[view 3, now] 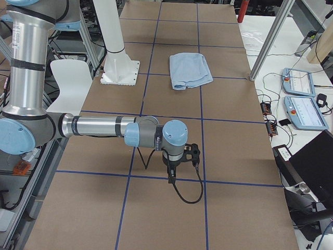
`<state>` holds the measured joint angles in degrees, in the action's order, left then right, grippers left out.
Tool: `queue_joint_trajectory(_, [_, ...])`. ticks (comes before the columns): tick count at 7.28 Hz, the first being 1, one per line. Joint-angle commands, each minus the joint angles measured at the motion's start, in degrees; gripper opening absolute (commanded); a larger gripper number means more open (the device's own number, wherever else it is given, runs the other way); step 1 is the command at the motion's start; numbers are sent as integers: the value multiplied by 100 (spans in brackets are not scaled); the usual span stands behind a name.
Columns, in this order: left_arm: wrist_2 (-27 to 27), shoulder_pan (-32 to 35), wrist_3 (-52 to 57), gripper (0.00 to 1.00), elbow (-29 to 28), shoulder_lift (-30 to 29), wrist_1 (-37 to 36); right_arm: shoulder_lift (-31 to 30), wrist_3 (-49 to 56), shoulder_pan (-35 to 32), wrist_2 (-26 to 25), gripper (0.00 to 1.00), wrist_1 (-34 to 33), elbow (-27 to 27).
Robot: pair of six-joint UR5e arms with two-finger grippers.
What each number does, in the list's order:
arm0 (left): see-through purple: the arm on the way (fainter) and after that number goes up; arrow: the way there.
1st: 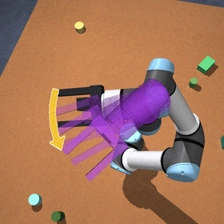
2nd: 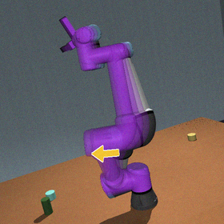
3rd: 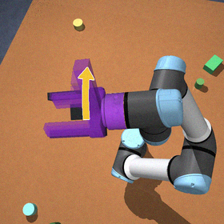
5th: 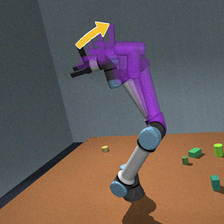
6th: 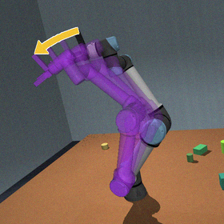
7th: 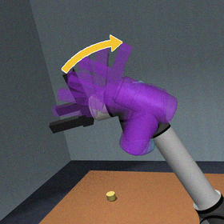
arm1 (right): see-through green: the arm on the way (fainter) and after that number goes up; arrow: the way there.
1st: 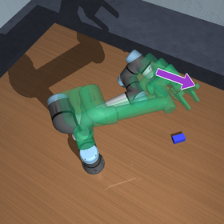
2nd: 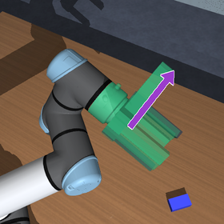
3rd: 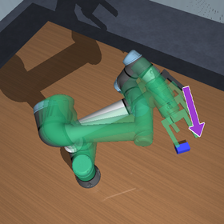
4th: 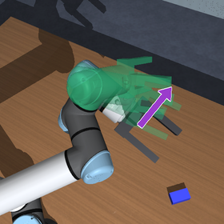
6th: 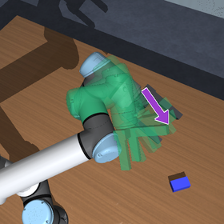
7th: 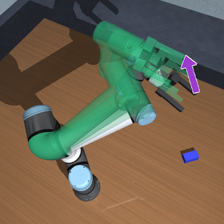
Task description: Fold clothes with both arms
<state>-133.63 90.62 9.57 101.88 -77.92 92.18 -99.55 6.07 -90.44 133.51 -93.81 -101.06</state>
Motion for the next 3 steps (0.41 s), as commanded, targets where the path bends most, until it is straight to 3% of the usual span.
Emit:
queue_joint_trajectory(1, [4,0,1,100,-10,5,-7,-3,0,0,0,100,-5,25])
queue_joint_trajectory(3, [4,0,1,100,-10,-3,-7,-3,0,0,0,100,-5,51])
